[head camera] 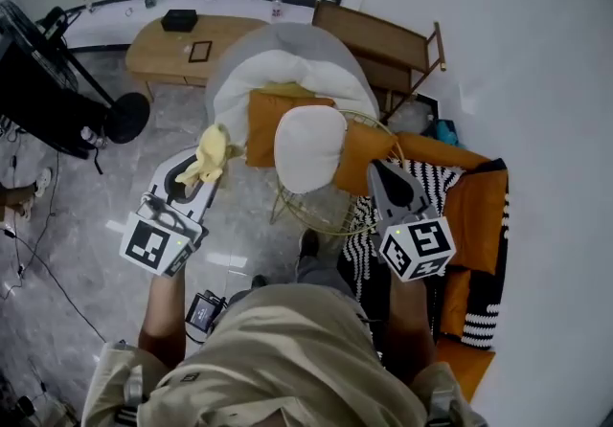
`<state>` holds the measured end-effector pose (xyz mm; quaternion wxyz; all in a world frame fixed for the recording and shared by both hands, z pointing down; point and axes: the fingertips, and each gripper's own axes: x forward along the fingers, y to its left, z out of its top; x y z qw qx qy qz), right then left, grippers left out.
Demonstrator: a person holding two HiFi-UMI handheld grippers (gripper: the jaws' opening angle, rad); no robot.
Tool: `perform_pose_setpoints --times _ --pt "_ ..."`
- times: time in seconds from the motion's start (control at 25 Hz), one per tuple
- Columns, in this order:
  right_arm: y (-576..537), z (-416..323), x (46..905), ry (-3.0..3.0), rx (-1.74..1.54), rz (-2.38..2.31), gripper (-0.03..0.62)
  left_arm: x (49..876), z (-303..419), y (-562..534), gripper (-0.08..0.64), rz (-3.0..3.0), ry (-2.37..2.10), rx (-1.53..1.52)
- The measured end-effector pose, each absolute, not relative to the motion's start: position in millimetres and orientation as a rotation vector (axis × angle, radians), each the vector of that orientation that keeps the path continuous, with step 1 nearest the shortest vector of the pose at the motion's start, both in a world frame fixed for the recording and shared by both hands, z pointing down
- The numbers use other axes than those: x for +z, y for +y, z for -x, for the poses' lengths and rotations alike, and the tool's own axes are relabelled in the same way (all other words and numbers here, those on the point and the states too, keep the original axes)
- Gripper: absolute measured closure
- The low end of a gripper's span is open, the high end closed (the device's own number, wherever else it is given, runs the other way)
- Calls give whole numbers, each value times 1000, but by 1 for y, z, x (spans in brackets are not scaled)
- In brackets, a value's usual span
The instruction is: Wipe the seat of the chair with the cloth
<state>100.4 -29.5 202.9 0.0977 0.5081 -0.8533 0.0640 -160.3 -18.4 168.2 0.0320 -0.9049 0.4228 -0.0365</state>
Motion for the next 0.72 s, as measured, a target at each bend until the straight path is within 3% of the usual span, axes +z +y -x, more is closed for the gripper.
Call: perform_pose_setpoints --times 0.72 --pt "27 -98 178 -2511 132 -1539 571 160 167 40 465 2823 1258 -47"
